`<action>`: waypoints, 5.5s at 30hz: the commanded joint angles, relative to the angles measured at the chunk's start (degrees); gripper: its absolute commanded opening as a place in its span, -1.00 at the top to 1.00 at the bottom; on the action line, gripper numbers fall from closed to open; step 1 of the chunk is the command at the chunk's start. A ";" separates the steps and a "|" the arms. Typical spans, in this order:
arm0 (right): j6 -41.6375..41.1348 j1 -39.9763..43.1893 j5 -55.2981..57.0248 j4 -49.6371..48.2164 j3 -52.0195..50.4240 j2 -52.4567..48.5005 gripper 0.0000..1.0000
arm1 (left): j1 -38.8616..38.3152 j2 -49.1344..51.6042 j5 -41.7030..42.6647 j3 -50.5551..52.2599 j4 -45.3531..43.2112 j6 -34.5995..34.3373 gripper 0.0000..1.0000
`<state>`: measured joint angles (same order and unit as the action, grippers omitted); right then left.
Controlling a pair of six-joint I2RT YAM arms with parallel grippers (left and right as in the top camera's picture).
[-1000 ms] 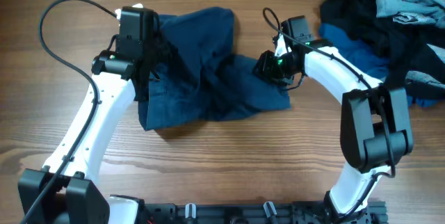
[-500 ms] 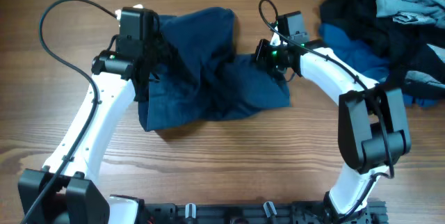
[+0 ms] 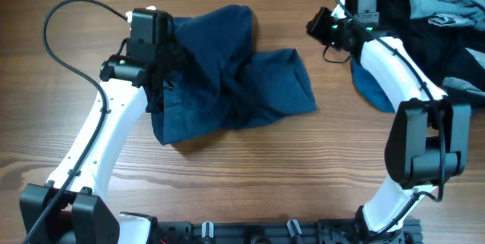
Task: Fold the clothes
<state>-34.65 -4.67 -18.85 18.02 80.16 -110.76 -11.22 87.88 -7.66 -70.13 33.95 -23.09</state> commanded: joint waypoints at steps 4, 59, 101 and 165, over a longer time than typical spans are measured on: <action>8.96 -1.11 -3.08 10.91 0.42 0.59 0.56 | 0.26 -0.11 -0.79 -0.70 -0.04 -0.55 0.92; 12.04 0.85 -0.63 2.10 8.98 -4.17 0.91 | 0.22 -0.11 -1.27 -0.70 1.03 -0.50 0.92; 29.59 9.11 -13.09 39.19 7.52 10.80 -0.93 | 2.86 -1.77 14.03 -22.47 39.43 -0.11 -0.99; 31.65 9.01 -14.21 38.01 7.48 10.80 -0.99 | 1.01 -1.09 -21.68 13.00 -2.91 -22.97 -0.99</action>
<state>-4.19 4.64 -32.56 55.75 88.23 -99.46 -11.99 84.16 -28.12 -56.64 31.18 -48.66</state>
